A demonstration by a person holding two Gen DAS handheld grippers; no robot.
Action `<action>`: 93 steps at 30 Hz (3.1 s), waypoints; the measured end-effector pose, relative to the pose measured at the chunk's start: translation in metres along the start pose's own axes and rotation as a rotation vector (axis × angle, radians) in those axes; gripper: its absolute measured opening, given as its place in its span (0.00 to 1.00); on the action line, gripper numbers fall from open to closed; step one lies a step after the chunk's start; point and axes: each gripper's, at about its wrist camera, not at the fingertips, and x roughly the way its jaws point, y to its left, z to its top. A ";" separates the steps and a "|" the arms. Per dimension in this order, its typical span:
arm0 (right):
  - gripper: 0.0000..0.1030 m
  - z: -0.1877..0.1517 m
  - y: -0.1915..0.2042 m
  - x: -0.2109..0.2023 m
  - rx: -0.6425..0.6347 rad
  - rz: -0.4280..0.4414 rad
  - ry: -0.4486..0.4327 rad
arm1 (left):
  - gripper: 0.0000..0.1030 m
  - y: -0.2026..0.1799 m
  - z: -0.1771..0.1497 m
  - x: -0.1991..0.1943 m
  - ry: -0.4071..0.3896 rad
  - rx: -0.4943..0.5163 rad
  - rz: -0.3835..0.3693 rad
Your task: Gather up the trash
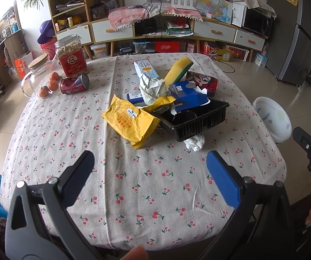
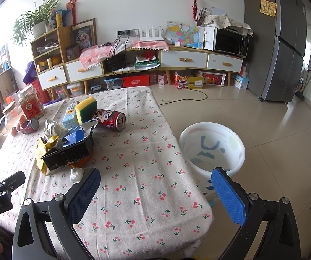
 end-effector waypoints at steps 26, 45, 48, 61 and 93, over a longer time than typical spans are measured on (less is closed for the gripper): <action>1.00 0.002 0.001 0.005 -0.014 0.009 0.017 | 1.00 0.010 0.012 0.003 0.018 -0.048 -0.085; 1.00 0.082 0.011 0.036 -0.095 0.105 0.152 | 0.93 0.031 0.083 0.058 0.182 -0.037 -0.206; 1.00 0.100 0.019 0.060 -0.093 0.126 0.204 | 0.75 0.031 0.094 0.084 0.240 -0.046 -0.269; 1.00 0.102 0.025 0.161 -0.023 0.172 0.345 | 0.45 0.034 0.103 0.139 0.316 -0.097 -0.272; 0.51 0.136 0.166 0.232 -0.125 0.288 0.274 | 0.36 0.130 0.126 0.073 0.036 -0.273 -0.211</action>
